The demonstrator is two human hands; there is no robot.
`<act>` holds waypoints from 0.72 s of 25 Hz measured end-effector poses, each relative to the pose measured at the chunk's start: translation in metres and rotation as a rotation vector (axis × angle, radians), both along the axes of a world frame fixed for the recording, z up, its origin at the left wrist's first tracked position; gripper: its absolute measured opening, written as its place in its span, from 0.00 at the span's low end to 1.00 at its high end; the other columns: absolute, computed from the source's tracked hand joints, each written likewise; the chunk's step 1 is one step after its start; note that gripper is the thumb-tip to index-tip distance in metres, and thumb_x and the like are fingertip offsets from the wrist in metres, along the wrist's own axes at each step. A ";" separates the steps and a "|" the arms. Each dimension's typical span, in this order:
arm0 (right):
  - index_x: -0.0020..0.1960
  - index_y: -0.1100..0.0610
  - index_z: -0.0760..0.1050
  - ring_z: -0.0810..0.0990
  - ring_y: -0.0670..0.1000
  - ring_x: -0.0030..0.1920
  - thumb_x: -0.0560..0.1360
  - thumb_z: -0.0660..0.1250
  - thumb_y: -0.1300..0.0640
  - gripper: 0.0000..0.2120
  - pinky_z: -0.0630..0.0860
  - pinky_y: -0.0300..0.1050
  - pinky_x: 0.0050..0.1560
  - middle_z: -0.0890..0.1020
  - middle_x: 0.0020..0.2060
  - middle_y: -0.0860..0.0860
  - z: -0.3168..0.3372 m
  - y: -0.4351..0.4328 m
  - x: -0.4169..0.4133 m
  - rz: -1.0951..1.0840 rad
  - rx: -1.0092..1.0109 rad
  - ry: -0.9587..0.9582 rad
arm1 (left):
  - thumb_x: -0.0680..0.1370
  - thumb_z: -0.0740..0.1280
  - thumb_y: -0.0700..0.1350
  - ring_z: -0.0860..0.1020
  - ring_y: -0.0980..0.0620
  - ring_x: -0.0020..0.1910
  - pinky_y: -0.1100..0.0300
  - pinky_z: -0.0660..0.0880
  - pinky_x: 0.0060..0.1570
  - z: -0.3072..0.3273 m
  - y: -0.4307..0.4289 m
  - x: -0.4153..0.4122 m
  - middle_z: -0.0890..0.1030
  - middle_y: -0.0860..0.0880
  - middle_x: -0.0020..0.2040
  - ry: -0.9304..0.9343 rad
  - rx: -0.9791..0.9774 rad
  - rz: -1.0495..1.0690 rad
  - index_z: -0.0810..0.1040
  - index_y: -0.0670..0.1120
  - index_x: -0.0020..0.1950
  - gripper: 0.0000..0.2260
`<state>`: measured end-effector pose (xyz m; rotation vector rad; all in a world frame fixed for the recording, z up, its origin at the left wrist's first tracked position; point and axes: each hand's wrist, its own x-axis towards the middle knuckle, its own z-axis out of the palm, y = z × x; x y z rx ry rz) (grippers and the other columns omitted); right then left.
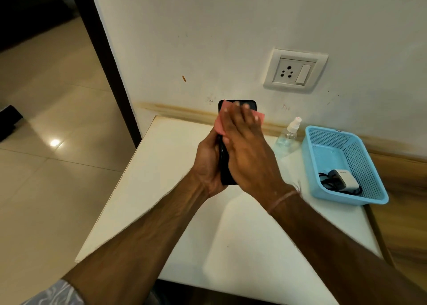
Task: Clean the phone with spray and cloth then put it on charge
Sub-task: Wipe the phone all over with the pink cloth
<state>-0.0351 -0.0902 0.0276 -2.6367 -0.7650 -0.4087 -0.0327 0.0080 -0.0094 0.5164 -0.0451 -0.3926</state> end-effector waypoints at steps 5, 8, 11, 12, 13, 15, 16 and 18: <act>0.78 0.58 0.49 0.47 0.55 0.78 0.78 0.64 0.62 0.35 0.49 0.56 0.77 0.51 0.78 0.54 -0.042 -0.041 -0.067 0.206 -0.206 -0.073 | 0.82 0.52 0.66 0.76 0.41 0.59 0.44 0.70 0.64 0.002 0.011 0.005 0.75 0.39 0.63 0.008 -0.069 -0.053 0.66 0.39 0.76 0.35; 0.78 0.59 0.50 0.48 0.55 0.78 0.80 0.58 0.59 0.30 0.49 0.54 0.76 0.52 0.78 0.55 -0.038 -0.056 -0.059 0.214 -0.222 -0.083 | 0.82 0.52 0.65 0.77 0.40 0.59 0.45 0.72 0.65 0.000 0.006 0.002 0.77 0.38 0.63 0.025 -0.060 -0.034 0.71 0.39 0.74 0.34; 0.79 0.59 0.48 0.43 0.53 0.78 0.83 0.49 0.55 0.25 0.46 0.53 0.78 0.48 0.78 0.55 -0.002 -0.027 -0.010 0.050 -0.102 0.008 | 0.83 0.53 0.63 0.77 0.42 0.67 0.47 0.73 0.68 0.001 0.002 -0.002 0.77 0.40 0.69 0.033 -0.001 -0.026 0.73 0.43 0.74 0.30; 0.79 0.58 0.46 0.41 0.52 0.78 0.84 0.48 0.54 0.25 0.44 0.52 0.78 0.47 0.79 0.54 0.010 -0.014 0.008 -0.004 -0.058 0.045 | 0.84 0.53 0.62 0.75 0.42 0.70 0.47 0.71 0.70 0.002 0.001 -0.003 0.76 0.40 0.71 0.027 0.002 -0.023 0.73 0.44 0.74 0.28; 0.79 0.58 0.45 0.40 0.52 0.78 0.84 0.48 0.54 0.26 0.43 0.51 0.78 0.46 0.79 0.54 0.019 -0.004 0.022 -0.033 -0.041 0.060 | 0.84 0.54 0.61 0.74 0.43 0.71 0.46 0.69 0.72 0.003 0.001 -0.005 0.75 0.41 0.72 0.024 0.000 -0.013 0.73 0.45 0.74 0.27; 0.79 0.57 0.45 0.40 0.51 0.78 0.84 0.48 0.54 0.26 0.43 0.51 0.78 0.45 0.79 0.53 0.019 0.005 0.026 0.011 -0.037 0.032 | 0.84 0.55 0.61 0.73 0.43 0.71 0.47 0.67 0.73 0.005 0.004 -0.005 0.75 0.42 0.72 0.036 -0.001 -0.005 0.74 0.45 0.74 0.26; 0.79 0.57 0.46 0.40 0.50 0.78 0.84 0.49 0.55 0.26 0.43 0.51 0.78 0.46 0.79 0.53 0.012 0.003 0.015 0.061 -0.039 0.025 | 0.84 0.56 0.60 0.74 0.44 0.70 0.48 0.67 0.73 0.006 0.007 -0.005 0.76 0.43 0.70 0.035 -0.003 -0.016 0.73 0.44 0.74 0.27; 0.79 0.56 0.48 0.42 0.49 0.78 0.84 0.50 0.55 0.26 0.46 0.51 0.78 0.48 0.79 0.51 -0.010 -0.011 -0.026 0.160 -0.065 0.024 | 0.83 0.55 0.62 0.76 0.42 0.64 0.47 0.70 0.68 0.008 0.013 -0.004 0.77 0.41 0.66 0.025 -0.007 -0.036 0.67 0.40 0.77 0.31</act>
